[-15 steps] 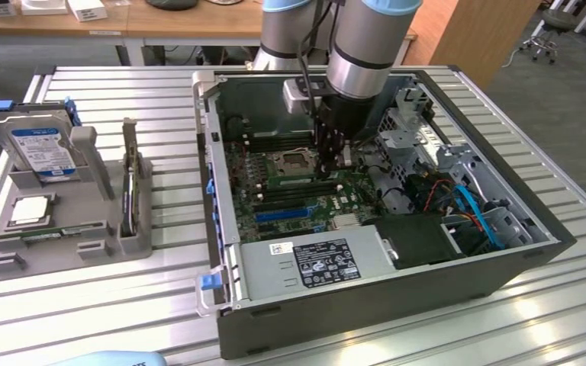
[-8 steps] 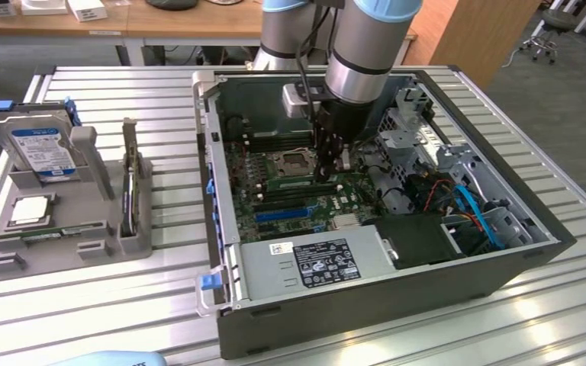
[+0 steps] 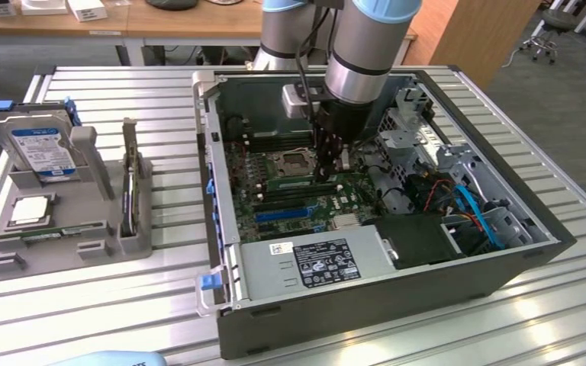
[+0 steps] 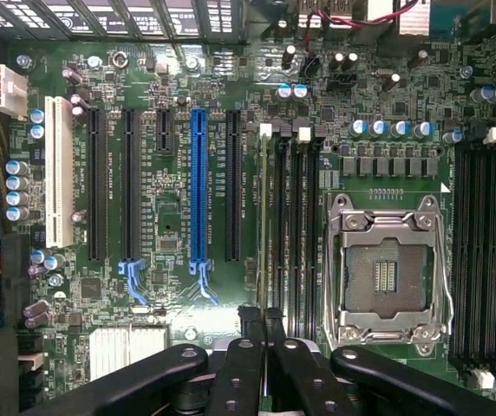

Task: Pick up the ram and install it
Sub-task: 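Insert the ram into the slot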

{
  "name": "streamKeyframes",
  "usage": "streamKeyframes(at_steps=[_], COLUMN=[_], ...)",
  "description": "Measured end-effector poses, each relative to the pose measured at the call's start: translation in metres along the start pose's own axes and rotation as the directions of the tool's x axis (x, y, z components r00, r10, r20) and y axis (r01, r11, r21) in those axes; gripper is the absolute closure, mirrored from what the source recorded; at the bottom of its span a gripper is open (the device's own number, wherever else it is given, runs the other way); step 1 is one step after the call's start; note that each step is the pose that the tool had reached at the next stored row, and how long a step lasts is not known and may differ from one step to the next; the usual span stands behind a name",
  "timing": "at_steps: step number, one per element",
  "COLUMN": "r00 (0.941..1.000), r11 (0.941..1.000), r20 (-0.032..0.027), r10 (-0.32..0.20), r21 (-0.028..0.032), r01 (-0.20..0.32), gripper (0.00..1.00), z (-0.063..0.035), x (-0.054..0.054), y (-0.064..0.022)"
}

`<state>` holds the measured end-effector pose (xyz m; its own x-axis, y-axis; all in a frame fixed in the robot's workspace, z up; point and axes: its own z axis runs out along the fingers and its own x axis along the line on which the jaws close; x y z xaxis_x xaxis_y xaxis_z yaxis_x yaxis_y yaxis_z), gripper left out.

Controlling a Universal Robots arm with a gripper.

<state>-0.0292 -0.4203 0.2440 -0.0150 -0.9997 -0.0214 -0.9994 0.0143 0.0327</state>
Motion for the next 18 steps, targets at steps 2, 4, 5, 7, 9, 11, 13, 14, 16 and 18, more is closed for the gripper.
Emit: streamKeyframes(at_steps=[2, 4, 5, 7, 9, 11, 13, 14, 16, 18], r00=[1.0, 1.0, 1.0, 1.0, 1.0, 1.0, 1.0, 1.0, 1.0, 1.0], r11=[1.0, 1.0, 1.0, 1.0, 1.0, 1.0, 1.0, 1.0, 1.0, 1.0], r20=[0.0, 0.0001, 0.0001, 0.0001, 0.0001, 0.0002, 0.0003, 0.0001, 0.0, 0.0002], r10=[0.001, 0.002, 0.003, 0.004, 0.004, 0.005, 0.005, 0.005, 0.006, 0.006], r21=[0.0, 0.0001, 0.0001, 0.0001, 0.0001, 0.0002, 0.0003, 0.0003, 0.0002, 0.0004], r01=[-0.001, -0.002, -0.003, -0.004, -0.004, -0.005, -0.005, -0.005, -0.006, -0.006], gripper=[0.88, 0.88, 0.88, 0.88, 0.88, 0.88, 0.88, 0.88, 0.88, 0.88], z=[0.0, 0.0001, 0.0, 0.0001, 0.0, 0.0001, 0.0008, 0.001, 0.0012, 0.0013], x=[-0.0002, -0.0011, -0.0014, -0.0019, -0.0019, -0.002, -0.002, -0.002, -0.0019, -0.0019], y=[0.0, 0.0001, 0.0001, 0.0001, 0.0001, 0.0002, 0.0005, 0.0007, 0.0011, 0.0011])
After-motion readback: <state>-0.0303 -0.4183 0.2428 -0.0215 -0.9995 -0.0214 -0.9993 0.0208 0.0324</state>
